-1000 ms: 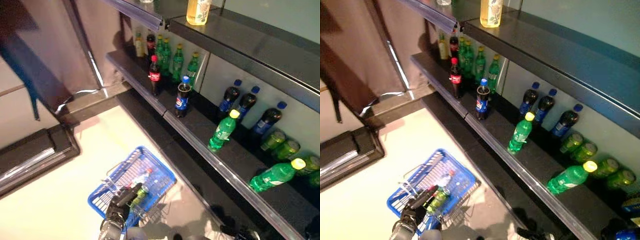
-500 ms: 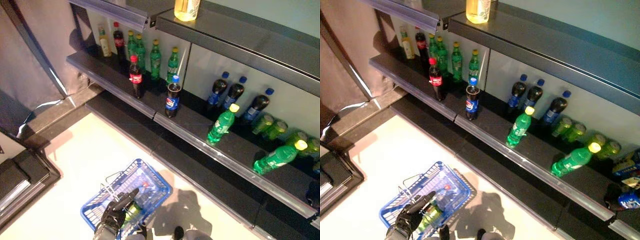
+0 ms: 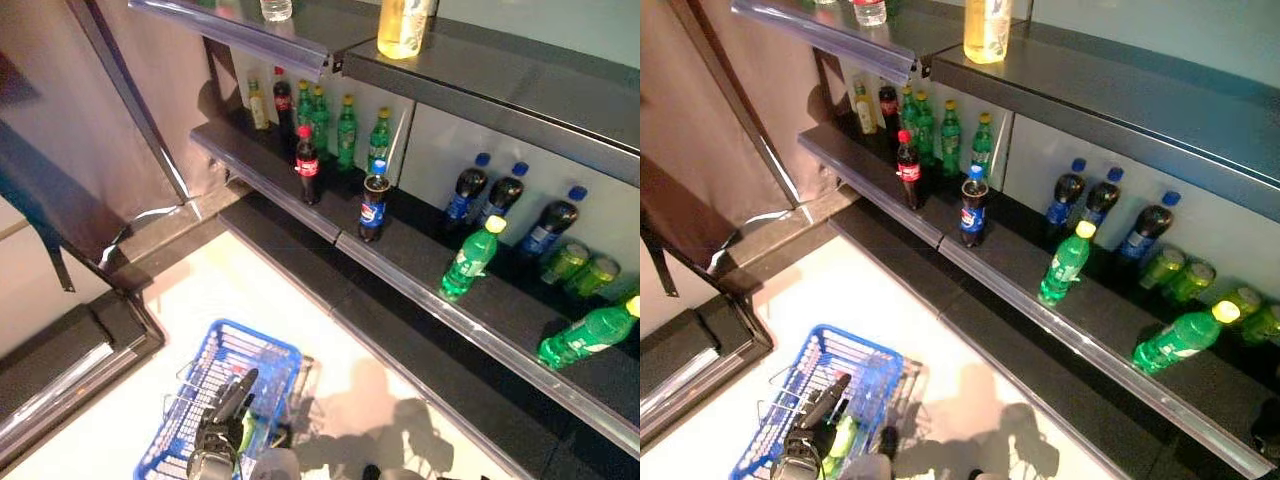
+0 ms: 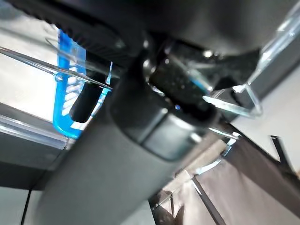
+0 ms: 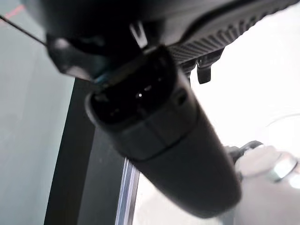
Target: Pick up the drink and place into the basket.
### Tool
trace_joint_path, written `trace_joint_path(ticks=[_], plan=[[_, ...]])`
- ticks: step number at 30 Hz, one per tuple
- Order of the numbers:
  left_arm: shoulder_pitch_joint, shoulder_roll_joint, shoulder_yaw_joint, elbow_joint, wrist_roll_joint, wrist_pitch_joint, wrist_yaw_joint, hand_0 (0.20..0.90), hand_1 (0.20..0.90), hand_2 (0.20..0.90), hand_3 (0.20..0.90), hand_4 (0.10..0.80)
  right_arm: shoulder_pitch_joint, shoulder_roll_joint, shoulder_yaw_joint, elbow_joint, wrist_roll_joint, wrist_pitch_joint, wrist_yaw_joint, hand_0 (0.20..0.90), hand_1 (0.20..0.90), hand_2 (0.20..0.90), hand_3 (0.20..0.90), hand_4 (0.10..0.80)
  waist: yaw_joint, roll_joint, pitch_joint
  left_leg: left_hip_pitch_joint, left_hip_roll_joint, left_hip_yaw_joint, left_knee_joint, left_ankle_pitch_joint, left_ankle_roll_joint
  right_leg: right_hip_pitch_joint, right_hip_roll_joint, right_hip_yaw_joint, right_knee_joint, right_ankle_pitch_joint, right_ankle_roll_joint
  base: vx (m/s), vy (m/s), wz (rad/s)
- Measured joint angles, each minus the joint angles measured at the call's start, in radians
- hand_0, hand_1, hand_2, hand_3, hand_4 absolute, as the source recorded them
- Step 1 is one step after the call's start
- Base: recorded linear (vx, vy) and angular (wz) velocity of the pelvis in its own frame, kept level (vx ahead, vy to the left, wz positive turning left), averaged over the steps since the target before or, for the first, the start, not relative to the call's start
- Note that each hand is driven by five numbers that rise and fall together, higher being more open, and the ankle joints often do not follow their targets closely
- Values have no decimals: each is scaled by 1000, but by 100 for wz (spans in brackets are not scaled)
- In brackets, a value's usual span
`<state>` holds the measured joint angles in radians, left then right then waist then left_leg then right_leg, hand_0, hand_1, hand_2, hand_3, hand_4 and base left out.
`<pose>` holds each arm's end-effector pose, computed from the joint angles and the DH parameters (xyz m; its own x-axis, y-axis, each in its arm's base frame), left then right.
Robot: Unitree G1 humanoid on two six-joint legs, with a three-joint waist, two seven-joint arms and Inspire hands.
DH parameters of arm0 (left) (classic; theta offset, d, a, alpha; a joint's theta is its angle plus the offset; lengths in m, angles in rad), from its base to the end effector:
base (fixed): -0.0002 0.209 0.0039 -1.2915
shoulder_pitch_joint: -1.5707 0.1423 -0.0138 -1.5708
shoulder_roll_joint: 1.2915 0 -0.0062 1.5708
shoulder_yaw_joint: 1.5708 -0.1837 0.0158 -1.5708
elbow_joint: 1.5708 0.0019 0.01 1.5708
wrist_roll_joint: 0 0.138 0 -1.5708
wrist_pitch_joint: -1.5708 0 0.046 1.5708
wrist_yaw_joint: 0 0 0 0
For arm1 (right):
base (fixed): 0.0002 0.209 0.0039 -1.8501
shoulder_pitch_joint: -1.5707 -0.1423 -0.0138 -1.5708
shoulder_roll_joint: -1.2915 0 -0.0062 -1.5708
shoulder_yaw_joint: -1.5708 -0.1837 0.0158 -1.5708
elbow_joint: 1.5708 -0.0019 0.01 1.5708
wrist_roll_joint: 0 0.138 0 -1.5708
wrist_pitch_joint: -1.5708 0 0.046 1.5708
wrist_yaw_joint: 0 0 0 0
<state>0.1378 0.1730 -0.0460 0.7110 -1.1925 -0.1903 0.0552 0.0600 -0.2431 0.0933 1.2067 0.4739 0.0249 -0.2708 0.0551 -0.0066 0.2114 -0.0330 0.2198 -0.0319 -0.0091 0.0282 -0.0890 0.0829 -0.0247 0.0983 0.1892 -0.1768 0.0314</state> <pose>0.1088 0.2076 -0.0842 0.6681 0.2934 -0.6838 -0.7231 0.4725 -0.5038 0.0522 -0.2290 -0.1172 0.1714 -0.4328 -0.8850 0.4136 0.8470 -0.3341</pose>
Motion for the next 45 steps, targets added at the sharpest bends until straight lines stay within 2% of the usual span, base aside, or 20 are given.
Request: trace_joint_path(ticks=[1, 2, 3, 5, 7, 8, 9, 10, 11, 12, 15, 21, 25, 29, 31, 32, 33, 35, 41, 45], plan=[[1, 2, -4, 2, 0, 6, 0, 300, 300, 300, 200, 100, 1, -11, 0, 13, -1, -1, -2, 900, 900, 900, 900, 800, 2, 8, -1, 47, 5, 21, -27, 24, -28, -7, -19, -3, 25, -19, 43, 226, 404, -38], [1, 3, -4, 3, -1, 10, 0, 300, 300, 300, 200, 100, -1, -12, 0, 18, -1, -1, -3, 900, 900, 900, 900, 800, 3, 3, -2, 52, -5, 42, -25, 73, -65, -8, -38, -11, 39, -29, 58, 250, 429, -53], [6, 17, -4, 14, -1, 21, 1, 300, 300, 300, 200, 100, 3, 12, 1, 21, -2, -7, 1, 900, 900, 900, 900, 800, -1, -36, -4, 71, -66, 56, -22, 70, -52, -5, -106, -45, 51, -35, 76, 275, 431, -34], [6, 41, -14, 15, 1, 40, 1, 300, 300, 300, 200, 100, 20, 48, -6, 10, -2, -19, 4, 900, 900, 900, 900, 800, -2, -75, -2, 82, -124, 78, -5, 51, -15, 12, -174, -86, 55, -21, 92, 314, 463, -22], [18, 49, -31, 17, 17, 72, 0, 300, 300, 300, 200, 100, 41, 93, -21, -9, 1, -38, 4, 900, 900, 900, 900, 800, 0, -82, -3, 117, -164, 113, -9, 31, 25, 8, -232, -150, 68, 11, 83, 202, 304, -33], [25, 50, -30, 17, 24, 72, -1, 300, 300, 300, 200, 100, 43, 91, -21, -15, -3, -47, 3, 900, 900, 900, 900, 800, 0, -83, -4, 125, -173, 126, -11, 20, 38, 6, -244, -160, 67, 23, 90, 191, 309, -72], [35, 50, -21, 17, 27, 79, -1, 300, 300, 300, 200, 100, 42, 81, -12, -31, -21, -55, 3, 900, 900, 900, 900, 800, 4, -81, -3, 144, -176, 170, -28, 17, 49, -1, -261, -214, 63, 49, 106, 133, 228, -71], [39, 53, -16, 17, 29, 81, -1, 300, 300, 300, 200, 100, 44, 80, -5, -42, -34, -55, 2, 900, 900, 900, 900, 800, 3, -81, -2, 157, -176, 199, -37, 17, 50, -6, -264, -254, 51, 66, 103, 117, 193, -123], [57, 53, 5, 10, 30, 81, -2, 300, 300, 300, 200, 100, 40, 70, 11, -62, -65, -52, -10, 900, 900, 900, 900, 800, 24, -76, -7, 176, -161, 274, -66, 18, 54, -19, -268, -344, 36, 93, 97, 77, 99, -113], [60, 55, 15, 8, 30, 81, -2, 300, 300, 300, 200, 100, 42, 67, 20, -69, -72, -50, -11, 900, 900, 900, 900, 800, 28, -79, -9, 180, -161, 287, -67, 17, 54, -24, -265, -359, 25, 97, 92, 126, 36, -110], [25, 64, -1, 6, 54, 81, -2, 300, 300, 300, 200, 100, 88, 83, 56, -158, -79, -31, -16, 900, 900, 900, 900, 800, 0, -93, -16, 140, -157, 242, -58, 25, 36, 13, -215, -337, -115, 137, 138, 105, -51, -10], [40, 34, -18, -20, 74, 81, -2, 300, 300, 300, 200, 100, 95, 62, 139, -269, -172, -10, -16, 900, 900, 900, 900, 800, -2, -85, -16, 137, -138, 217, -60, 32, 24, 34, -183, -335, -150, 134, 128, 61, -157, 14], [67, 28, -19, -26, 79, 79, 1, 300, 300, 300, 200, 100, 89, 39, 240, -464, -311, 26, 34, 900, 900, 900, 900, 800, 2, -80, -18, 123, -113, 217, -45, 35, 10, 36, -157, -336, -160, 137, 114, -69, -292, 1], [53, 33, -20, -56, 84, 63, 5, 300, 300, 300, 200, 100, 87, -65, 370, -715, -368, 69, 100, 900, 900, 900, 900, 800, 29, -82, -11, 12, -96, 186, 118, 27, 0, 2, -136, -335, -161, 139, 81, -24, -126, 3], [42, 22, -22, -57, 81, 36, -6, 300, 300, 300, 200, 100, 84, -153, 394, -830, -396, 68, 129, 900, 900, 900, 900, 800, 44, -55, 1, -7, -78, 127, 178, 26, -6, 16, -125, -323, -163, 140, 63, 91, 120, -1], [45, 14, -24, -55, 78, 32, -8, 300, 300, 300, 200, 100, 79, -172, 388, -841, -398, 61, 132, 900, 900, 900, 900, 800, 47, -43, 4, -7, -66, 127, 162, 19, -12, 17, -121, -317, -158, 138, 61, 106, 141, 0], [54, -6, -39, -53, 71, 30, -22, 300, 300, 300, 200, 100, 85, -232, 381, -871, -397, 58, 135, 900, 900, 900, 900, 800, 42, 1, 1, -2, -49, 139, 127, -1, -16, -3, -99, -317, -147, 137, 61, 79, 101, -2], [54, -17, -57, -43, 66, 27, -28, 300, 300, 300, 200, 100, 80, -283, 367, -882, -398, 53, 144, 900, 900, 900, 900, 800, 36, 19, 8, -10, -60, 132, 105, -21, -26, -59, -117, -305, -102, 128, 67, 96, 126, -16], [52, 64, -58, -61, 88, 48, -20, 300, 300, 300, 200, 100, 173, -309, 360, -1098, -416, 47, 178, 900, 900, 900, 900, 800, -4, -69, 44, 8, -105, 154, 31, 34, 2, -81, -160, -288, -94, 154, 99, 142, 53, -7], [70, 81, -45, -67, 89, 69, -19, 300, 300, 300, 200, 100, 181, -326, 344, -1268, -436, 5, 188, 900, 900, 900, 900, 800, 0, -83, 47, 61, -111, 168, 8, 32, 6, -13, -165, -294, -158, 173, 109, 98, -68, -5]])
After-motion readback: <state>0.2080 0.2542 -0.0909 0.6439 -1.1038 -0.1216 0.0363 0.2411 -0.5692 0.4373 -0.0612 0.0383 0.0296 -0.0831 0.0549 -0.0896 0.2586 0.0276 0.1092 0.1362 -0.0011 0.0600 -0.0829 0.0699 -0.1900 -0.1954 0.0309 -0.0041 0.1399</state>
